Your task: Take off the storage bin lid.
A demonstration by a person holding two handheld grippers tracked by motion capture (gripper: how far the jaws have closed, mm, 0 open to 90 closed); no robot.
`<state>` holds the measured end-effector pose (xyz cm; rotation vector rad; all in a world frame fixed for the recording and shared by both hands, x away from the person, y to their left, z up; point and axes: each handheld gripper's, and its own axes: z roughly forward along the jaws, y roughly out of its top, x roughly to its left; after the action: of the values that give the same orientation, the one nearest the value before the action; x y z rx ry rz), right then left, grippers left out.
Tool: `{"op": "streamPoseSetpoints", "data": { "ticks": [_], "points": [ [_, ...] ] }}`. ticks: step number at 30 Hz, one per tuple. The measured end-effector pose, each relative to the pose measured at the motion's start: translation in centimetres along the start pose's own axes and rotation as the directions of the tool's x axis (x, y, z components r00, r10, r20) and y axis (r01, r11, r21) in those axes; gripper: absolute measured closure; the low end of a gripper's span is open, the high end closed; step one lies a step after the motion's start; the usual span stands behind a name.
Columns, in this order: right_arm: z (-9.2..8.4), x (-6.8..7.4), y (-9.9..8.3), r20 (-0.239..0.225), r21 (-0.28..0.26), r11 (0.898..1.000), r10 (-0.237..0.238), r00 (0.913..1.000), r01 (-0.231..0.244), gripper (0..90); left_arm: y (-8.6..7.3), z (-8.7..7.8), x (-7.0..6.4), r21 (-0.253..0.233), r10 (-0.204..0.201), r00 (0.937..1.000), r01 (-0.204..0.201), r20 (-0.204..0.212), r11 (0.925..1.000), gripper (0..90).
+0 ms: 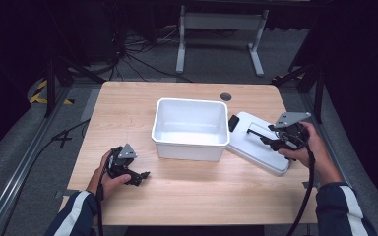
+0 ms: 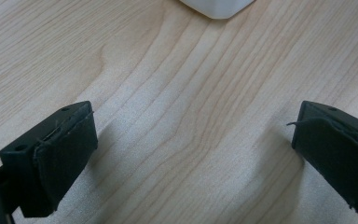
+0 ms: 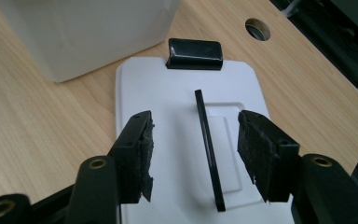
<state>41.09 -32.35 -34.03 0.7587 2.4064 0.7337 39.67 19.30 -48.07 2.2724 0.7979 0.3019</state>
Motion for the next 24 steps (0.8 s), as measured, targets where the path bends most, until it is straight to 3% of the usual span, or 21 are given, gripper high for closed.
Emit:
{"op": "streamPoseSetpoints", "data": {
  "ticks": [10,17,24],
  "points": [
    [-2.0,1.5,-2.9,0.009,-0.033,0.999,0.034,0.9994,-0.034,41.8,0.0,0.0,0.0,-0.003,-0.004,1.0,0.004,-0.007,1.0,0.4],
    [-2.7,2.3,-4.8,0.016,-0.04,0.997,0.063,0.9979,-0.062,35.5,0.0,0.0,-0.1,-0.002,-0.004,1.0,0.004,-0.008,1.0,0.5],
    [-2.9,3.0,-6.9,0.02,-0.05,0.995,0.083,0.9964,-0.081,35.5,0.0,0.0,0.0,-0.001,-0.004,1.0,0.004,-0.005,1.0,0.5]
  ]
}}
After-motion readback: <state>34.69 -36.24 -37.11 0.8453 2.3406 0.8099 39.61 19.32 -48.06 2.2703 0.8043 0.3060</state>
